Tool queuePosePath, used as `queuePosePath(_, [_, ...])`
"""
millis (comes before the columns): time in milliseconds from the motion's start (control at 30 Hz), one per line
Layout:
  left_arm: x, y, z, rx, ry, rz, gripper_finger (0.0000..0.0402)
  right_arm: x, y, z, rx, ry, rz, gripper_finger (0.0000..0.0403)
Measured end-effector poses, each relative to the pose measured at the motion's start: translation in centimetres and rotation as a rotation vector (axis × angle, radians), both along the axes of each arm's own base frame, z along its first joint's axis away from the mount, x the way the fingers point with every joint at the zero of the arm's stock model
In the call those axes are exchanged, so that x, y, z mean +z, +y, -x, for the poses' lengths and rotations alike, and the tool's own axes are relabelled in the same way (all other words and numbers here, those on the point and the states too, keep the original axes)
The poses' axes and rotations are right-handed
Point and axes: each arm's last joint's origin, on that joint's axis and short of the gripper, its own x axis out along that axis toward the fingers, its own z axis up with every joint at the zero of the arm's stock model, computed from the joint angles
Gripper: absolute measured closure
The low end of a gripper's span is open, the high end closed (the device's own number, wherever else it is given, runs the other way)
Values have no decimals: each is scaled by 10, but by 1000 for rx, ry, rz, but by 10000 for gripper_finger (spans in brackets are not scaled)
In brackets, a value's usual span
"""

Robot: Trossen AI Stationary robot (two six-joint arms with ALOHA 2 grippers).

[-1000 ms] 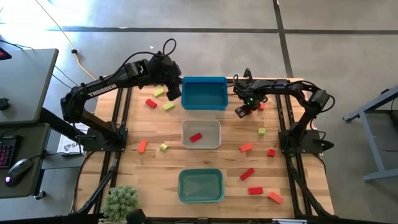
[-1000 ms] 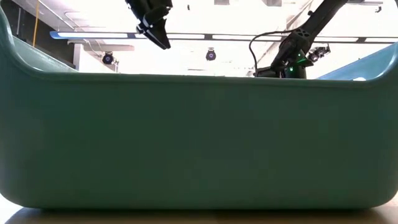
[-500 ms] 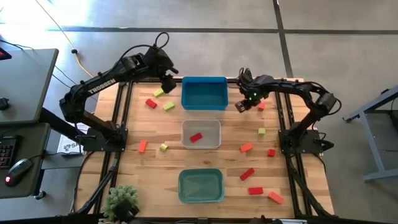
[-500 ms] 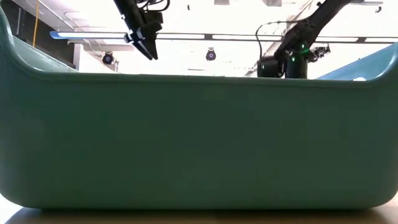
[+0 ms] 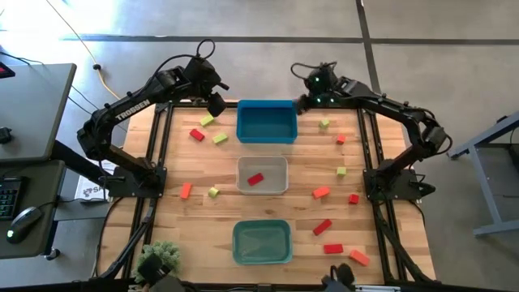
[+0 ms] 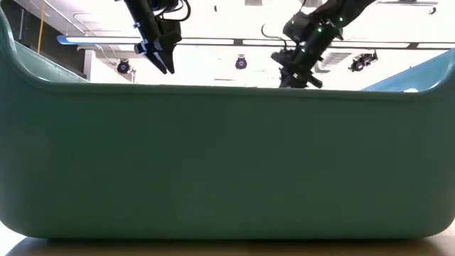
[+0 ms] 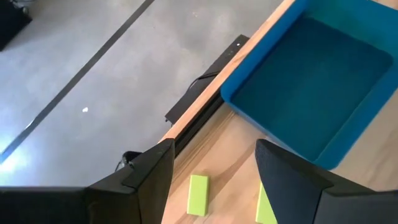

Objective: Sort & place blocks by color
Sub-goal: Put the orange block into the blue bin

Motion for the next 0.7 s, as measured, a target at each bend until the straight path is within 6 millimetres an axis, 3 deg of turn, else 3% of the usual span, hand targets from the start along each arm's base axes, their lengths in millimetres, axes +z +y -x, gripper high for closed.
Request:
queuePosePath(233, [0, 8, 9, 87, -39, 17, 188, 7, 0, -20, 62, -113, 127, 294])
queuePosePath(467, [-10, 15, 6, 108, -38, 72, 188, -35, -2, -47, 127, -14, 60, 294])
queuePosePath(700, [-39, 28, -6, 94, 34, 190, 188, -72, -6, -58, 145, 58, -57, 294])
